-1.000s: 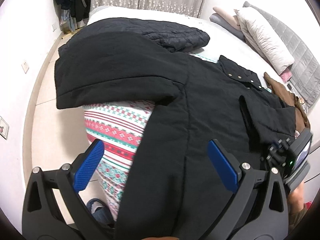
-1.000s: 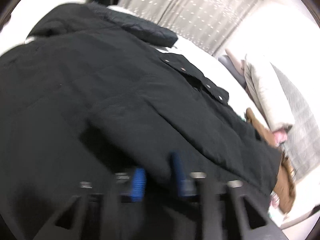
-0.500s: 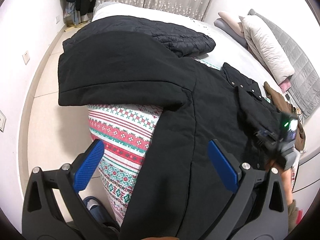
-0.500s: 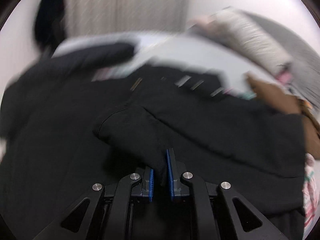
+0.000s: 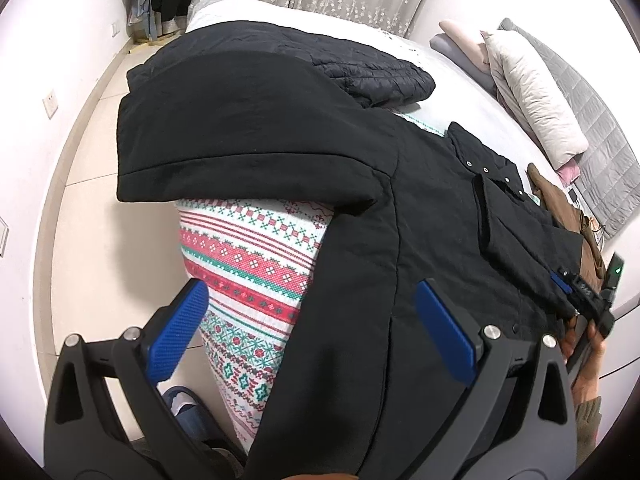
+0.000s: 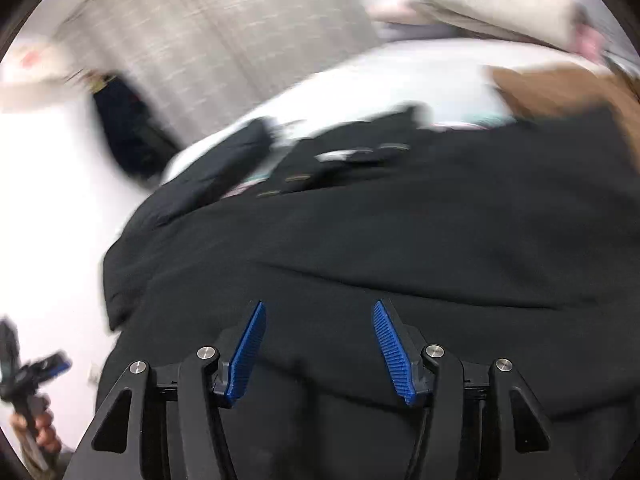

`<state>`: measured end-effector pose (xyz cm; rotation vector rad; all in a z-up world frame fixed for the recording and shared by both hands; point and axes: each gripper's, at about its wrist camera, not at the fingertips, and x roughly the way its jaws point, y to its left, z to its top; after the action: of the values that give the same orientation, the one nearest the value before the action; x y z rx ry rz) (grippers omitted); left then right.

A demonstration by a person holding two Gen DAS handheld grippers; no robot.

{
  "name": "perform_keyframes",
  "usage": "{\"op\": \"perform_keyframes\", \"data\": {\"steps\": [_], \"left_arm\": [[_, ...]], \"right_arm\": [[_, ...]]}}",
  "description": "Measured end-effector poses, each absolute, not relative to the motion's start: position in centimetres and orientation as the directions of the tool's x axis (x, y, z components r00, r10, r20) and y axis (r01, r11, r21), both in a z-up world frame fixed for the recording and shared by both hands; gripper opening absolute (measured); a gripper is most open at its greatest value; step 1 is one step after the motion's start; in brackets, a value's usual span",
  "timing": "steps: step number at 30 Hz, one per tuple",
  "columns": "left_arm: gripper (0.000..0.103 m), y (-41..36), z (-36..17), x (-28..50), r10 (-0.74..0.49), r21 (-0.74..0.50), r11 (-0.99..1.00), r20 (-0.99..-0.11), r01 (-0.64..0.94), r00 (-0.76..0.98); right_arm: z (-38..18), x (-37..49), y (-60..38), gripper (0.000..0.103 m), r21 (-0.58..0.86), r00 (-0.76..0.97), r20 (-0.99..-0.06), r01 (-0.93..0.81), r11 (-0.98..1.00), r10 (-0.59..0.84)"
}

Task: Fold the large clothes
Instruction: 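Fold the held sleeve across the coat's front and release it, then grasp the other sleeve with the left tool and lift it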

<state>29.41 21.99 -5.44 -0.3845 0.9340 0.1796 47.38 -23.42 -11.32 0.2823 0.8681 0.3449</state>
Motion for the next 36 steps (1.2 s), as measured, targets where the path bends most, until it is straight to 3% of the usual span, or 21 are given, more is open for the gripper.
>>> {"op": "perform_keyframes", "data": {"steps": [3, 5, 7, 9, 11, 14, 16, 21, 24, 28, 30, 34, 36], "left_arm": [[0.102, 21.9, -5.5, 29.7, -0.014, -0.237, 0.920, -0.814, -0.311, 0.581], [0.102, 22.0, -5.5, 29.8, -0.005, -0.233, 0.920, -0.812, -0.316, 0.583], [0.102, 22.5, -5.6, 29.9, -0.001, -0.235, 0.916, -0.812, -0.325, 0.583], [0.102, 23.2, -5.6, 30.0, 0.000, -0.238, 0.912, -0.813, -0.333, 0.582], [0.102, 24.2, -5.3, 30.0, 0.004, -0.246, 0.907, -0.807, -0.342, 0.591], [0.102, 26.1, -4.4, 29.2, 0.026, -0.292, 0.889, -0.738, -0.353, 0.674], [0.102, 26.7, -3.8, 28.7, 0.025, -0.307, 0.900, -0.673, -0.311, 0.739], [0.102, 28.9, -3.6, 29.9, 0.091, -0.200, 0.932, -0.678, -0.302, 0.729], [0.102, 32.3, -4.3, 30.0, 0.029, -0.343, 0.871, -0.681, -0.352, 0.732], [0.102, 38.6, -8.8, 30.2, -0.112, -0.600, 0.617, -0.707, -0.508, 0.698], [0.102, 41.3, -11.3, 29.7, -0.125, -0.652, 0.492, -0.709, -0.577, 0.694], [0.101, 43.1, -13.9, 28.9, -0.026, -0.641, 0.435, -0.711, -0.632, 0.703], [0.101, 43.1, -15.6, 29.0, -0.069, -0.681, 0.386, -0.693, -0.622, 0.717]], "right_arm": [[-13.1, 48.7, -30.5, 0.054, 0.216, 0.632, -0.769, 0.108, 0.970, 0.101], [-14.2, 48.9, -35.3, 0.034, 0.280, 0.628, -0.773, 0.208, 0.937, 0.091], [-14.3, 48.8, -36.6, 0.028, 0.267, 0.624, -0.777, 0.212, 0.940, 0.080], [-13.7, 48.9, -35.3, 0.032, 0.152, 0.600, -0.800, 0.183, 0.971, 0.012], [-12.1, 48.7, -32.7, 0.042, 0.014, 0.582, -0.810, 0.140, 0.990, -0.071], [-9.6, 47.4, -30.6, 0.057, 0.050, 0.589, -0.808, 0.035, 0.998, 0.020], [-8.5, 46.1, -29.3, 0.062, 0.040, 0.570, -0.821, -0.003, 0.999, 0.035], [-7.5, 41.4, -27.0, 0.064, 0.202, 0.552, -0.798, -0.130, 0.971, 0.240], [-7.0, 37.7, -24.2, 0.065, 0.247, 0.546, -0.781, -0.175, 0.953, 0.303], [-6.3, 35.2, -22.1, 0.066, 0.278, 0.553, -0.750, -0.234, 0.931, 0.363], [-5.9, 34.5, -21.3, 0.067, 0.273, 0.561, -0.741, -0.250, 0.929, 0.369], [-5.7, 34.0, -20.4, 0.067, 0.214, 0.589, -0.738, -0.259, 0.942, 0.330], [-6.0, 34.1, -20.6, 0.067, 0.238, 0.581, -0.736, -0.258, 0.936, 0.347]]}}
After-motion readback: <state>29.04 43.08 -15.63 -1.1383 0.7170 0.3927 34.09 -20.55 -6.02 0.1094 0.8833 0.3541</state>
